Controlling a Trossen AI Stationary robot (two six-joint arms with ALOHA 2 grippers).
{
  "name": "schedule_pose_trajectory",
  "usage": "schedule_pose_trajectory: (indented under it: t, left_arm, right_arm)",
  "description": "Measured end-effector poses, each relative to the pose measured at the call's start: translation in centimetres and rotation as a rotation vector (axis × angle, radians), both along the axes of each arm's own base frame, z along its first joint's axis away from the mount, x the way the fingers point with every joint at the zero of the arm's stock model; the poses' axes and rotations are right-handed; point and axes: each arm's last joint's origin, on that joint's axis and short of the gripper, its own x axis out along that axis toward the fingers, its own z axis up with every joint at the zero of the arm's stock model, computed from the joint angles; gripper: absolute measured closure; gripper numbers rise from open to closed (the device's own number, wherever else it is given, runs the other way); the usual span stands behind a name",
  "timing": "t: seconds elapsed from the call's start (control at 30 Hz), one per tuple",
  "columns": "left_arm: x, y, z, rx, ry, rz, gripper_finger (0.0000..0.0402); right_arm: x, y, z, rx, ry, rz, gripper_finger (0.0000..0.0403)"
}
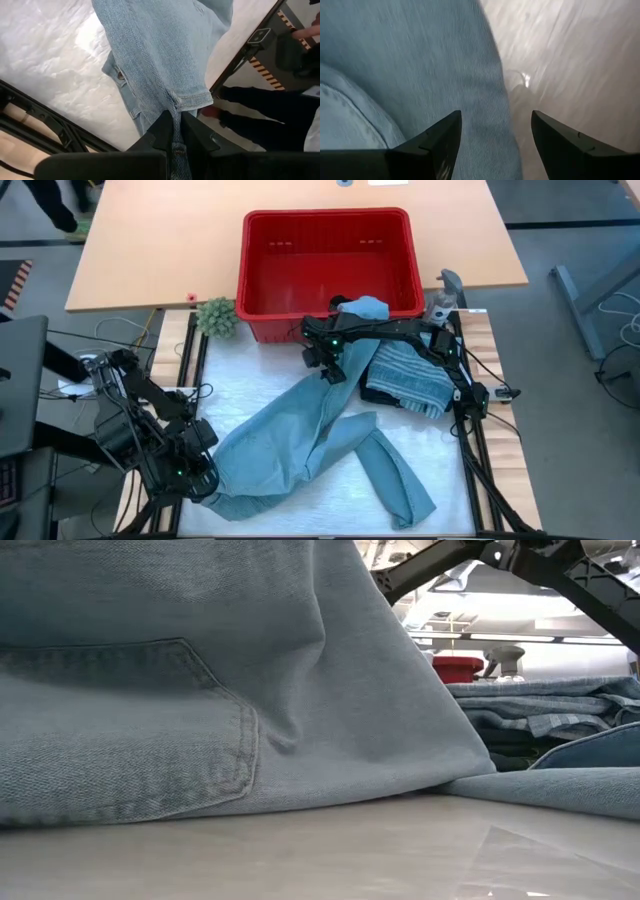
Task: Fold Laundry from Bin
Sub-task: Fold the blue pants
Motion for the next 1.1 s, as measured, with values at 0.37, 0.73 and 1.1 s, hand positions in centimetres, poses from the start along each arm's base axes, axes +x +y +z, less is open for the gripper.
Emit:
schedule_pose_trajectory:
  t: [0.37, 0.73, 1.1]
  left_arm:
    - [-0.7, -0.5, 0.0, -0.004, 0.0, -0.014, 0.0387]
    - [-0.8, -0.6, 0.1, 0.07, -0.077, -0.06, 0.0387]
    - [0.0, 3.2, 1.9, 0.3, -0.334, -0.005, 0.0387]
  right_arm:
    - [-1.8, -0.3, -1.6, 0.016, 0.146, -0.009, 0.0198]
    - [-2.2, 4.8, 2.2, -0.077, 0.283, 0.093, 0.0375]
    - [-10.9, 7.7, 23.5, -0.321, -0.232, -0.22, 0.0375]
